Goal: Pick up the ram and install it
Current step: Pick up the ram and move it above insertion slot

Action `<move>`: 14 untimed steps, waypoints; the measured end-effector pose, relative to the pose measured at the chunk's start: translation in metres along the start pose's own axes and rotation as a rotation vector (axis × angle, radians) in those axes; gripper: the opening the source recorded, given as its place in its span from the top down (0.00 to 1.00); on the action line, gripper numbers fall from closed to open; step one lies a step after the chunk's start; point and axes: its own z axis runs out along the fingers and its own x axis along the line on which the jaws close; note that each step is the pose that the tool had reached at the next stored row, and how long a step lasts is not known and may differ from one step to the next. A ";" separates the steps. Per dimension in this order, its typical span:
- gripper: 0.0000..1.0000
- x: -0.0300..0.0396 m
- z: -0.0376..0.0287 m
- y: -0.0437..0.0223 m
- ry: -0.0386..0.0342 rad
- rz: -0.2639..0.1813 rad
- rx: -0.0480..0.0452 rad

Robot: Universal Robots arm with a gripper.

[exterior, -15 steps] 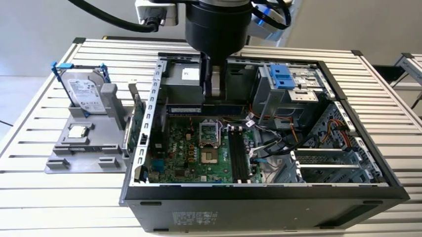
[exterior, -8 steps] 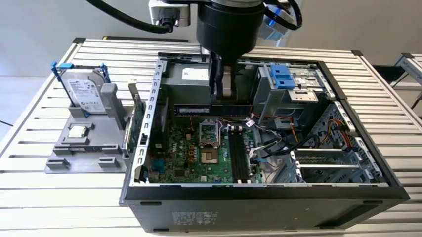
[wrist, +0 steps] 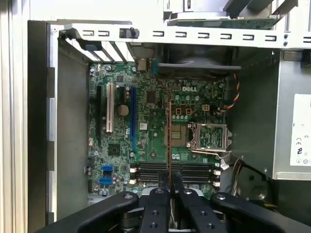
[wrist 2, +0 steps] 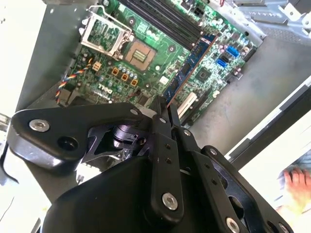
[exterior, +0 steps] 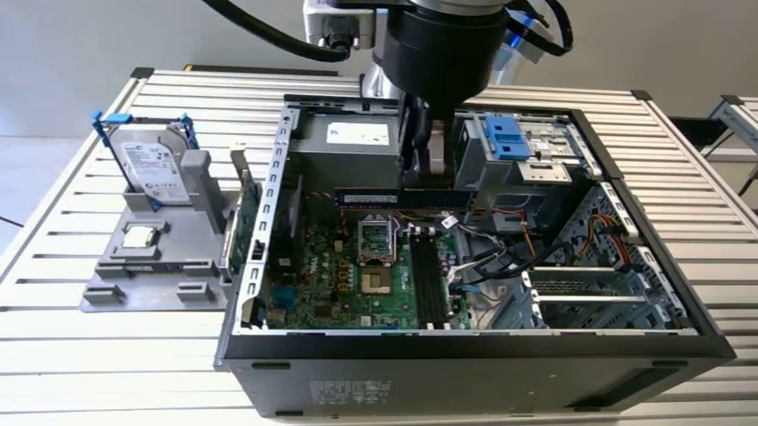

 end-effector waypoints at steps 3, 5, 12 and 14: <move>1.00 0.0000 -0.0001 -0.0065 0.0004 0.007 -0.0001; 1.00 0.0001 -0.0001 -0.0096 0.0005 0.010 -0.0001; 1.00 0.0001 -0.0004 -0.0229 0.0011 0.019 -0.0006; 1.00 0.0002 -0.0004 -0.0281 0.0013 0.020 -0.0008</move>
